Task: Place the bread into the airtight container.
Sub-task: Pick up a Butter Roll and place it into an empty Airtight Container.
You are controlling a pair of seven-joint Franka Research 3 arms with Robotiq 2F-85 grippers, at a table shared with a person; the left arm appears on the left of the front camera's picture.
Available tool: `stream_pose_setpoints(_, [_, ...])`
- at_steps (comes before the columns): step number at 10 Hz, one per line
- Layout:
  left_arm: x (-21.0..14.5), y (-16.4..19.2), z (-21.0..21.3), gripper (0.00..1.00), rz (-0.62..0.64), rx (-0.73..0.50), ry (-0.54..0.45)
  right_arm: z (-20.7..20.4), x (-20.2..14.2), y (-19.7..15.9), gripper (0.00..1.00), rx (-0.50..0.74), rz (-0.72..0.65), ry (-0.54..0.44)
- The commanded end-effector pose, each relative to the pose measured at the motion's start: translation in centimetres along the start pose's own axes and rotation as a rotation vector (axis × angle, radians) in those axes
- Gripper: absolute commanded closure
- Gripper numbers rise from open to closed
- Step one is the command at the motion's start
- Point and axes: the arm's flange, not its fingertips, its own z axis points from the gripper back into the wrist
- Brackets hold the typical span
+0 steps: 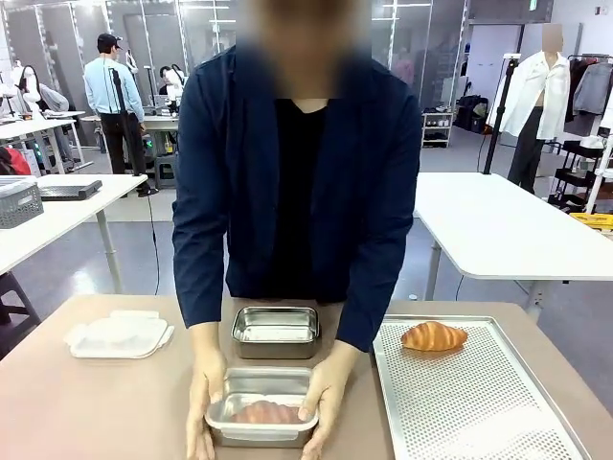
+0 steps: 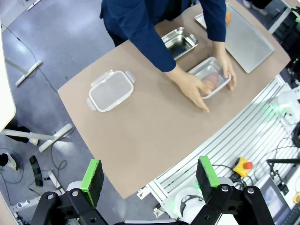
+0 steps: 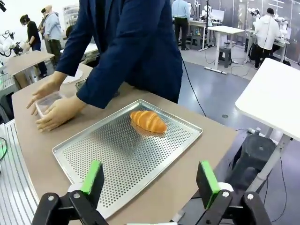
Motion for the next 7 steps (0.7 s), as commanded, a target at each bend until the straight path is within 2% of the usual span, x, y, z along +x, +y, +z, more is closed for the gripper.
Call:
stream_pose_setpoints(1, [0.01,-0.09,0.09,0.00,-0.009,-0.005,-0.001,-0.12,-0.25,-0.11,0.00,-0.005,0.021,-0.019])
stream_pose_setpoints(7, [0.01,-0.09,0.09,0.00,-0.009,-0.005,-0.001,-0.12,-0.25,-0.11,0.00,-0.005,0.021,-0.019])
